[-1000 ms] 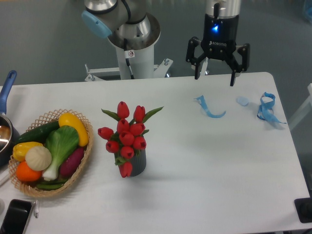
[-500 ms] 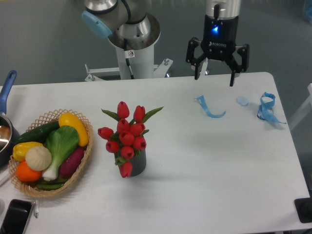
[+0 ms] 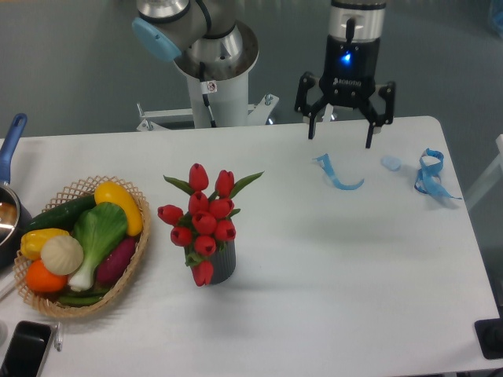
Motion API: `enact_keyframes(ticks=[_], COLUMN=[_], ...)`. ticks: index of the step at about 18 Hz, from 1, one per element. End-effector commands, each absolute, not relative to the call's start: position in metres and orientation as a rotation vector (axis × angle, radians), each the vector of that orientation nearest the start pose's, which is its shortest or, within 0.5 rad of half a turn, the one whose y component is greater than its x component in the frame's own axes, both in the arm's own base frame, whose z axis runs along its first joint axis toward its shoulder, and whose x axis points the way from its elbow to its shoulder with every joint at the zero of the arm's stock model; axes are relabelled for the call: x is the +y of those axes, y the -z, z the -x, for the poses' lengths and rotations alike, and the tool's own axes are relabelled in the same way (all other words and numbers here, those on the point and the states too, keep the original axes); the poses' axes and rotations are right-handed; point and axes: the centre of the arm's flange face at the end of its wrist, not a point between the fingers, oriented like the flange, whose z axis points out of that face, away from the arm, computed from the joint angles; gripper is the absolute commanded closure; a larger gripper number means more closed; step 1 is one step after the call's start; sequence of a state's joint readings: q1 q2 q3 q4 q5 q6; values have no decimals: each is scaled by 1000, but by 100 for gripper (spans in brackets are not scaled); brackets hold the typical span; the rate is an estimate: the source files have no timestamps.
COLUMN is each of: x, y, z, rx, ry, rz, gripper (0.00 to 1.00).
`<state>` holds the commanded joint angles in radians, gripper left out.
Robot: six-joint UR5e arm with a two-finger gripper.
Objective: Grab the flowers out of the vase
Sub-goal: 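Move the open gripper down toward the red tulip stems in the vase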
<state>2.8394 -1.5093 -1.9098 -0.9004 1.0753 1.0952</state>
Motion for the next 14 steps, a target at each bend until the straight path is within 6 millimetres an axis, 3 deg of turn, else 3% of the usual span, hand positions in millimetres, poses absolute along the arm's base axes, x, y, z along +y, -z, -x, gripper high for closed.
enact_keyframes(ticks=[3,5,7,10,14], x=[325,345,353,369,378], y=[-420,-407,-400,-382,-380], z=[402,392,387,364,353], rx=[-67,-15,4,83,99], ry=[-181,-135,-109,-32,80], rz=[2548,2558,2562,2528,2398], gripper=[0,0,0,0,0])
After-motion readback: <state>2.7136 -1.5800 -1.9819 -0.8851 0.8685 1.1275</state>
